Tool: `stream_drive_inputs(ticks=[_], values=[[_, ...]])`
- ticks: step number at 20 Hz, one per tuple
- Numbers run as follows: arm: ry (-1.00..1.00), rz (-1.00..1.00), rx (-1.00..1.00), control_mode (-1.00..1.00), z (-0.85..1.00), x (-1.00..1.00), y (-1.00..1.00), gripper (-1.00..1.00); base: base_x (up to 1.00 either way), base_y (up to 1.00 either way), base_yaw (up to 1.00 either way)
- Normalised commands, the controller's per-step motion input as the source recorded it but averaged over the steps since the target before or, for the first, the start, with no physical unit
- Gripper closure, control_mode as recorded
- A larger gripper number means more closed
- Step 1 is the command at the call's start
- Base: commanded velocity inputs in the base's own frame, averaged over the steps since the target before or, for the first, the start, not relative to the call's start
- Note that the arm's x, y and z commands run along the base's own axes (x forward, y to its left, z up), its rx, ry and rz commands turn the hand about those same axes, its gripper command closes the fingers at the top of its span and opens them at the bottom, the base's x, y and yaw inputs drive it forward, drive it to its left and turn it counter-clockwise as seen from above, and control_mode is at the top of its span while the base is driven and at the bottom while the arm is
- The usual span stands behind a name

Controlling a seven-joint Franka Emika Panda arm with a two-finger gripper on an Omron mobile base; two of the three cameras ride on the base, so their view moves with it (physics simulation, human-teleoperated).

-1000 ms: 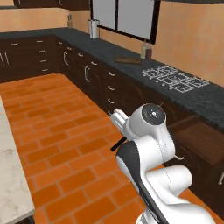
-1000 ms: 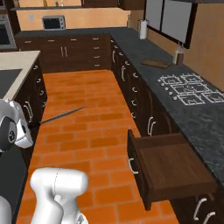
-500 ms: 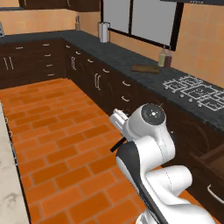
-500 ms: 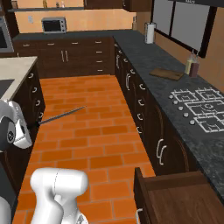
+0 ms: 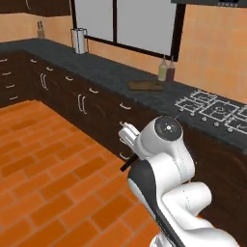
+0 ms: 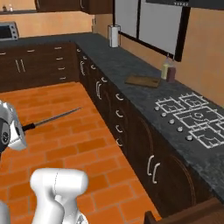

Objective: Pick up the knife from the drawer and place it on the cutting board. Then place the meat from the plate to the cutting board.

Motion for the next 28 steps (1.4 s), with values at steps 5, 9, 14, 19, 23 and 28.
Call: stream_drive_inputs(ticks=[5,9,14,19,23,28], values=[[0.0,0.0,0.0,1.0,0.0,0.0,0.0,1.0,1.0,0.78,-0.55],[0.0,0.0,0.0,1.0,0.0,0.0,0.0,1.0,1.0,0.92,-0.5],[0.0,0.0,0.0,1.0,0.0,0.0,0.0,1.0,1.0,0.83,-0.47],[0.0,0.0,0.0,1.0,0.0,0.0,0.0,1.0,1.0,0.52,-0.4],[0.0,0.0,0.0,1.0,0.0,0.0,0.0,1.0,1.0,0.41,-0.38],[0.0,0.0,0.0,1.0,0.0,0.0,0.0,1.0,0.93,0.32,-0.36]])
